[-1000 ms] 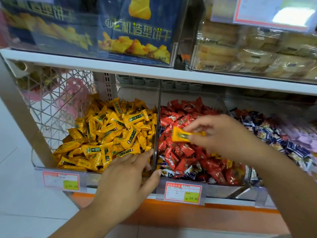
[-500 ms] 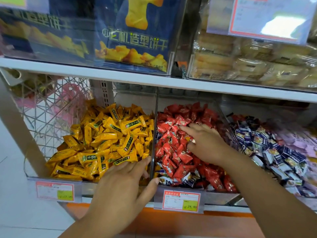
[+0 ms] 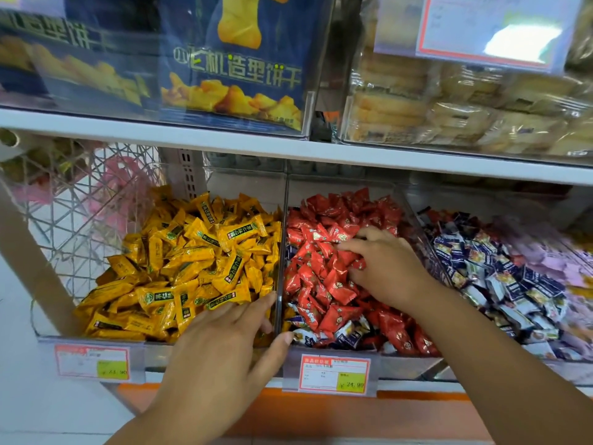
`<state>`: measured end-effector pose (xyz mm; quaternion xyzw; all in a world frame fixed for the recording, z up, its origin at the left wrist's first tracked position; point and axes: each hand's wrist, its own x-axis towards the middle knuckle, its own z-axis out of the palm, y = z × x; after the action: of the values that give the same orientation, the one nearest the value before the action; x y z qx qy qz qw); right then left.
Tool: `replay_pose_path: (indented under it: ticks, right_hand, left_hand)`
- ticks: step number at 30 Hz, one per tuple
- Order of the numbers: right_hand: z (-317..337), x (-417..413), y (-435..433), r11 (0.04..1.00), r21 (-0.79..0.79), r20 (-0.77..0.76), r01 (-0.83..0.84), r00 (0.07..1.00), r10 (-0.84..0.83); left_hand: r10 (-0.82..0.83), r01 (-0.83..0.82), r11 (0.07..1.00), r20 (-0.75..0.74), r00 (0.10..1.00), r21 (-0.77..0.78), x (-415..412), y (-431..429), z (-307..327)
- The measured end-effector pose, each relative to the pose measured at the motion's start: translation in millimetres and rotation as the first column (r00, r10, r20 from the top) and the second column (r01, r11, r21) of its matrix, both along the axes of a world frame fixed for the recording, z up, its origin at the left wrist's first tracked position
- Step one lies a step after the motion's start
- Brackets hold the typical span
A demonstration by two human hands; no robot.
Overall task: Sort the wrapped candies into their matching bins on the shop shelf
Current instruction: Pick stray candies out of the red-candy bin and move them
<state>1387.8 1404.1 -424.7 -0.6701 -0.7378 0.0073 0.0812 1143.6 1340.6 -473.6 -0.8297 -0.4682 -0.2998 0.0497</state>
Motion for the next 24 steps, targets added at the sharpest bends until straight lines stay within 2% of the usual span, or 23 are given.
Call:
replay_pose_path:
  ticks: [3, 6, 9, 11, 12, 14, 16, 21, 24]
  right_hand:
    - [3, 0, 1, 0.997, -0.074, 0.095, 0.013, 0.995, -0.006]
    - [0, -2, 1, 1.000, -0.014, 0.040, 0.014, 0.999, -0.013]
    - [0, 0, 0, 0.996, 0.085, -0.215, 0.005, 0.977, 0.014]
    - [6, 2, -3, 0.998, 0.059, -0.360, -0.022, 0.932, 0.041]
    - [9, 2, -5, 0.999, 0.008, -0.348, -0.039, 0.937, 0.039]
    - [9, 3, -6, 0.997, -0.078, -0.200, -0.020, 0.980, 0.004]
    - [5, 0, -6, 0.998, -0.067, -0.117, 0.021, 0.993, -0.028]
    - [-2, -13, -3, 0.998, 0.020, -0.139, 0.063, 0.988, -0.060]
    - [0, -13, -2, 0.998, 0.046, -0.325, 0.037, 0.945, -0.020]
  left_hand:
    - [-0.004, 0.004, 1.000, -0.001, 1.000, -0.022, 0, 0, 0]
    - [-0.009, 0.009, 1.000, -0.001, 1.000, -0.030, 0, 0, 0]
    - [-0.006, 0.006, 1.000, 0.001, 1.000, -0.030, -1, -1, 0]
    - [-0.002, 0.002, 1.000, 0.000, 1.000, -0.025, 0, -1, 0]
    - [0.001, -0.001, 1.000, 0.000, 1.000, -0.023, 0, -1, 0]
    - [0.005, -0.005, 1.000, -0.001, 1.000, -0.026, 1, -1, 1]
    - [0.007, -0.007, 0.999, 0.001, 1.000, -0.038, 0, -1, 2]
    - [0.011, -0.011, 0.999, -0.002, 1.000, -0.043, 0, -2, 3]
    - [0.011, -0.011, 0.999, -0.002, 1.000, -0.033, 0, -2, 2]
